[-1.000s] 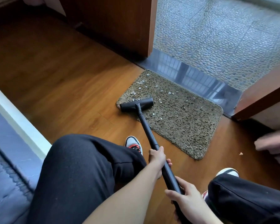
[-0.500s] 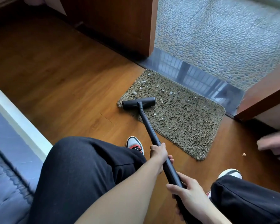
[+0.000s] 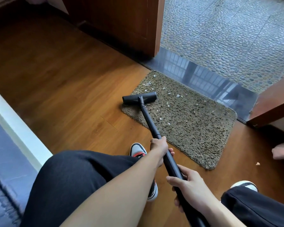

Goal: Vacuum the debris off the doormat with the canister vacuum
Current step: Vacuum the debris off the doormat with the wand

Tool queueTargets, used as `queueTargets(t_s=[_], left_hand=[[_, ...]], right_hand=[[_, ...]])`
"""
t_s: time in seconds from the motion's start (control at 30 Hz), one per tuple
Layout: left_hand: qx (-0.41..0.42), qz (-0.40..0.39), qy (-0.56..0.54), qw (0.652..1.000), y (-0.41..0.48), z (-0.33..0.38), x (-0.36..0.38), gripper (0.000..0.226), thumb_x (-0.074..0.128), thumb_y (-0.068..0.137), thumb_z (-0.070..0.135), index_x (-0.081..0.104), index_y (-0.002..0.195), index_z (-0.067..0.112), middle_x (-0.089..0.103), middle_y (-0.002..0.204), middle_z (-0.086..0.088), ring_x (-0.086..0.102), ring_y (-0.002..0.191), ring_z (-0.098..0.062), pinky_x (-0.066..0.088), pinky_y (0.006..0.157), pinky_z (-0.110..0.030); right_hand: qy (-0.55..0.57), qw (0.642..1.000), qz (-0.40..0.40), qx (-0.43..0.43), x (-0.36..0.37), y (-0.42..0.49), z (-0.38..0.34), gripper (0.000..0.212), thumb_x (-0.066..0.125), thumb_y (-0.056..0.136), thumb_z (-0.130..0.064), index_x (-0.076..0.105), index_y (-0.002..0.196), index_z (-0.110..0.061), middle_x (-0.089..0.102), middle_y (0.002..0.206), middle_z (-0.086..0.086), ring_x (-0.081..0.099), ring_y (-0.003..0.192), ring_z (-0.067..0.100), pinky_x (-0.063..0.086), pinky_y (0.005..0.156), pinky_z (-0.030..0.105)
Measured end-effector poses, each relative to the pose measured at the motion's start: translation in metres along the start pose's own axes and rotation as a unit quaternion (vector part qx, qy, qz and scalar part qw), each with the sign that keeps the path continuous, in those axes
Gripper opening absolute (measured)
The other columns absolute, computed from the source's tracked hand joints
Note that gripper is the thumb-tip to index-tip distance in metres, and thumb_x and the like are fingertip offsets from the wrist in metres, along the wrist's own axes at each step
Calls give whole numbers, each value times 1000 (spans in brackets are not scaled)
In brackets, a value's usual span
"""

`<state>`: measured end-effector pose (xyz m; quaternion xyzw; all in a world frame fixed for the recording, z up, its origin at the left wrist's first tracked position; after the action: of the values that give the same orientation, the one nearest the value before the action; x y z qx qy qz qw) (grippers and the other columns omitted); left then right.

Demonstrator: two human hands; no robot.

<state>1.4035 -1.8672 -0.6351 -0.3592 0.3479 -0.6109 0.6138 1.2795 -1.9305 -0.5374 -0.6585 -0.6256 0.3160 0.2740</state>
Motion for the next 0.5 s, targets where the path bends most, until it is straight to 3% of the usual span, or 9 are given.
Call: queueTargets(t_s=[0.1,0.5], left_hand=[[5,-2,2,1000,4,9,-1,31,48,103,25,47,122,1,48,61,-7,48,33,-15,47,44,-24],[21,-8,22,1000,16,38,-3,20,46,105,23,48,109,3,49,61,-6,49,41,-16,47,44,-23]], right_hand=[[-7,1000,5,-8,0,5,-8,14,68,92,-12,68,102,-22,55,71,10,58,44,27,47,41,29],[-11,1000,23,-7,4,32,-28,12,67,90,-9,67,100,-16,56,70,12,57,41,24,47,41,29]])
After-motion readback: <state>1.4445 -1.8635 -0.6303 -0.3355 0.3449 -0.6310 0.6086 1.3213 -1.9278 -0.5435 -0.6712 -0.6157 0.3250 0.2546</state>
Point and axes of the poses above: each hand's wrist, its own y-axis towards the middle knuckle, its own x-axis out of the palm, z = x × y, the point moved 1 cm from there along y, towards the middle knuckle
